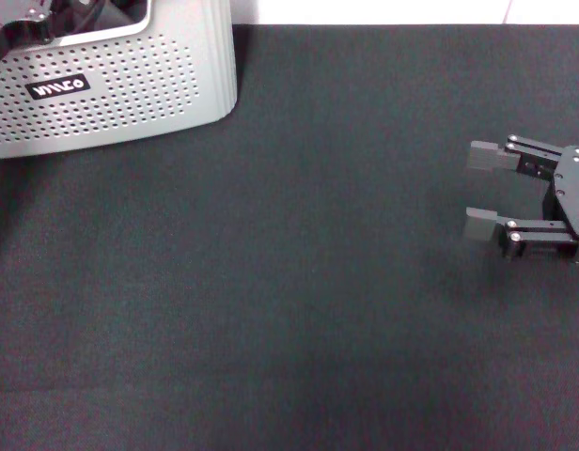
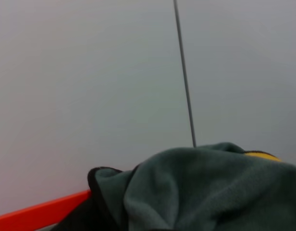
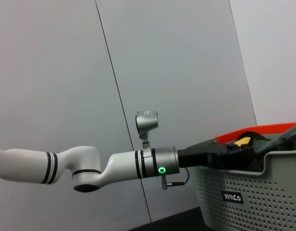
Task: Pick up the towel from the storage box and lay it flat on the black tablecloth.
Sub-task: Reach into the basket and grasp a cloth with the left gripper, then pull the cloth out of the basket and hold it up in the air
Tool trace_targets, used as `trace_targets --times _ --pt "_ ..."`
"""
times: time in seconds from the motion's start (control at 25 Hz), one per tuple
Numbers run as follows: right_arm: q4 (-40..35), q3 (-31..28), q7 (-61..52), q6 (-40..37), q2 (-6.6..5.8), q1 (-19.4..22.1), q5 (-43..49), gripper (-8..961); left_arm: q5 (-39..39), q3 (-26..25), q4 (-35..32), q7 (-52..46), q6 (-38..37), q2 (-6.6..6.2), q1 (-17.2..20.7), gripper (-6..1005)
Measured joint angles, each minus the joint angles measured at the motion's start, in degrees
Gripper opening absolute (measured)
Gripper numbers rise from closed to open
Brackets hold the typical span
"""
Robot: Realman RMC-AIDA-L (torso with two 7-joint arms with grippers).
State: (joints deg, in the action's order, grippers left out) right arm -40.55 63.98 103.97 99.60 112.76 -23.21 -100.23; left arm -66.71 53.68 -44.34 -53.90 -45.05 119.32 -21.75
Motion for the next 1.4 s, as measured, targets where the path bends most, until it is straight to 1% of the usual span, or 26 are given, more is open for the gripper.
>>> trace_targets --times 0.12,0.2,0.32,0.44,0.48,0.52,0.56,0.68,0.72,0.76,0.8,0.84,0.92,1.0,1.04,1.08,1.12,1.24,1.36,1.4 --pt "-0.01 0.0 0.0 0.04 0.04 0.0 -0.04 868 1.93 -0.52 0.14 0.13 0.0 0.35 -0.14 322" --pt "-0.01 0.0 0.0 0.05 0.1 0.05 -0.04 868 4.59 -0.71 0.66 0.31 -0.13 0.4 -0.18 233" --pt "0.07 0.0 0.0 0.06 0.13 0.36 -0.04 868 7.25 -0.74 1.24 0.35 -0.53 0.4 -0.24 24" --pt "0.12 0.0 0.0 0.07 0.14 0.68 -0.25 868 8.14 -0.65 1.35 0.32 -1.53 0.4 -0.1 19" --pt "0.13 0.0 0.0 0.07 0.15 0.71 -0.28 868 8.33 -0.65 1.37 0.13 -4.46 0.39 0.3 18" --pt "0.12 0.0 0.0 0.07 0.16 0.72 -0.28 868 8.33 -0.65 1.37 0.13 -4.46 0.39 0.3 17" --pt "0.12 0.0 0.0 0.07 0.16 0.72 -0.29 868 8.77 -0.72 1.37 -0.18 -9.37 0.36 0.8 15" --pt "0.12 0.0 0.0 0.07 0.19 0.71 -0.29 869 9.87 -0.73 1.37 -1.33 -18.27 0.15 1.61 15" --pt "0.13 0.0 0.0 0.07 0.2 0.71 -0.29 869 10.24 -0.75 1.37 -2.41 -22.26 -0.04 1.94 15" --pt "0.13 0.0 0.0 0.07 0.23 0.71 -0.29 869 10.35 -0.81 1.37 -4.75 -28.0 -0.73 2.23 15" --pt "0.13 0.0 0.0 0.07 0.25 0.71 -0.28 869 10.33 -0.82 1.37 -6.04 -30.75 -1.08 2.35 15" --pt "0.13 0.0 0.0 0.07 0.26 0.7 -0.28 869 10.29 -0.88 1.38 -8.09 -34.63 -1.73 2.38 15" --pt "0.13 0.0 0.0 0.07 0.26 0.68 -0.23 869 10.14 -0.88 1.46 -10.55 -40.33 -2.64 2.41 15" --pt "0.16 0.0 0.35 0.07 0.27 0.61 -0.02 869 10.01 -0.84 1.49 -12.34 -46.31 -3.08 2.42 15" --pt "0.24 0.01 0.56 0.07 0.27 0.58 0.09 869 10.01 -0.84 1.49 -12.34 -46.31 -3.08 2.42 15" --pt "0.34 0.0 0.87 0.06 0.27 0.51 0.11 869 10.01 -0.88 1.26 -14.52 -53.06 -3.4 2.42 15" --pt "0.41 0.01 1.08 0.07 0.27 0.42 0.14 869 10.01 -0.9 1.16 -15.11 -54.74 -3.52 2.42 15" --pt "0.43 0.0 1.22 0.07 0.26 0.07 0.15 869 10.06 -0.86 1.0 -18.09 -63.28 -4.31 2.17 15" --pt "0.45 0.04 1.23 0.06 0.2 -0.37 0.16 869 10.52 -0.77 0.87 -21.78 -69.37 -5.09 1.77 15" --pt "0.45 0.08 1.23 0.07 0.18 -0.45 0.17 868 10.52 -0.77 0.87 -21.78 -69.37 -5.09 1.77 15"
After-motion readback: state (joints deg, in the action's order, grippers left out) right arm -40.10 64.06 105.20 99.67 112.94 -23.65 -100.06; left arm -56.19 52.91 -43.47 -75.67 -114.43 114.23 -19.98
